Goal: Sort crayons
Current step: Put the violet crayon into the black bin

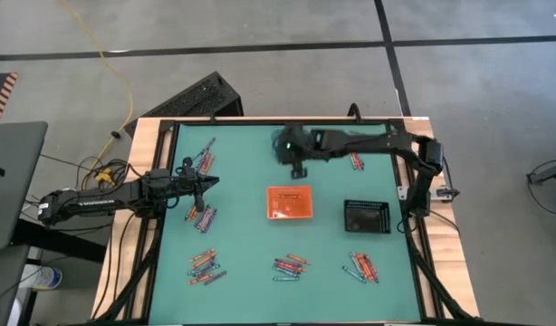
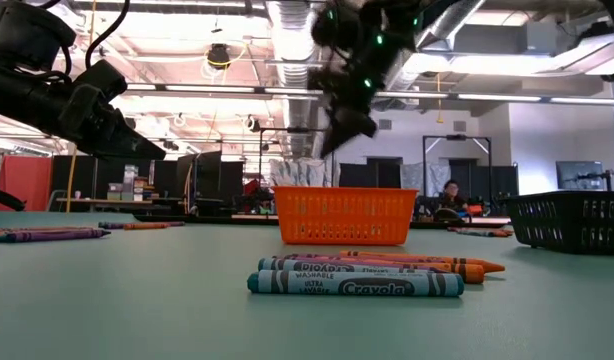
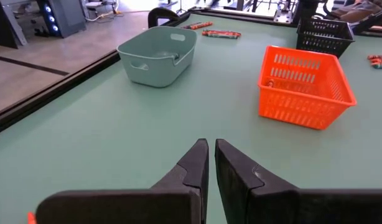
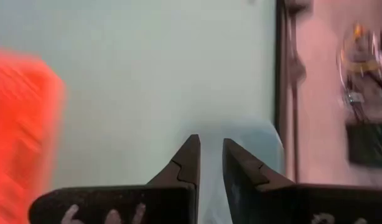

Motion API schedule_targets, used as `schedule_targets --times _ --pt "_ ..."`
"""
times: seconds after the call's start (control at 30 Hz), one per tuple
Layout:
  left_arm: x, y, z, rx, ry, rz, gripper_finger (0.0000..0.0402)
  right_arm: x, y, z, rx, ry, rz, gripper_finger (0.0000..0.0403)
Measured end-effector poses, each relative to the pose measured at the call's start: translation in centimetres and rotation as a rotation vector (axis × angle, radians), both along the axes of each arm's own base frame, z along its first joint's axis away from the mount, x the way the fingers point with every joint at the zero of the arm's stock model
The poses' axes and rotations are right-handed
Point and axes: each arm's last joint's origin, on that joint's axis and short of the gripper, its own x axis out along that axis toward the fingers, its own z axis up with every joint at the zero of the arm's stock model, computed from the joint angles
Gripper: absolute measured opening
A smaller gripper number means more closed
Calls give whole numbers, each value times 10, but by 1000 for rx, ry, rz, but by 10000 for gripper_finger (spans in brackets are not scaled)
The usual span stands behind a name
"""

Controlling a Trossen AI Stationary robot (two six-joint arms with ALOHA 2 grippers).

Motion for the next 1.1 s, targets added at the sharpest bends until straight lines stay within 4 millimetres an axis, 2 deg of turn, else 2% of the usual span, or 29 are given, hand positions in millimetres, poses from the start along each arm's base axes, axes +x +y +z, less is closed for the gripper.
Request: schedule_targets --times 0.13,0.3,0.4,0.57,0.67,0.77,0.93,1.0,1.1 --pt "0 0 0 0 0 0 17 24 55 5 77 -212 68 62" --pt "0 0 0 0 0 0 17 48 126 9 345 -495 235 62" --pt "0 0 0 0 -2 -4 17 64 169 -3 476 -649 373 62" --pt "0 0 0 -2 4 -4 17 82 226 -46 542 -858 528 62" --pt "0 0 -1 -2 6 -4 17 94 243 -64 564 -868 551 62" --pt "0 0 -1 -3 8 -4 17 114 248 -73 621 -836 532 62" --pt "0 0 -1 -3 8 -3 17 150 252 -96 690 -667 564 62" --pt "0 0 -1 -3 8 -4 17 159 252 -96 726 -599 597 62" --pt "0 0 -1 -3 9 -4 17 169 250 -79 740 -581 655 62"
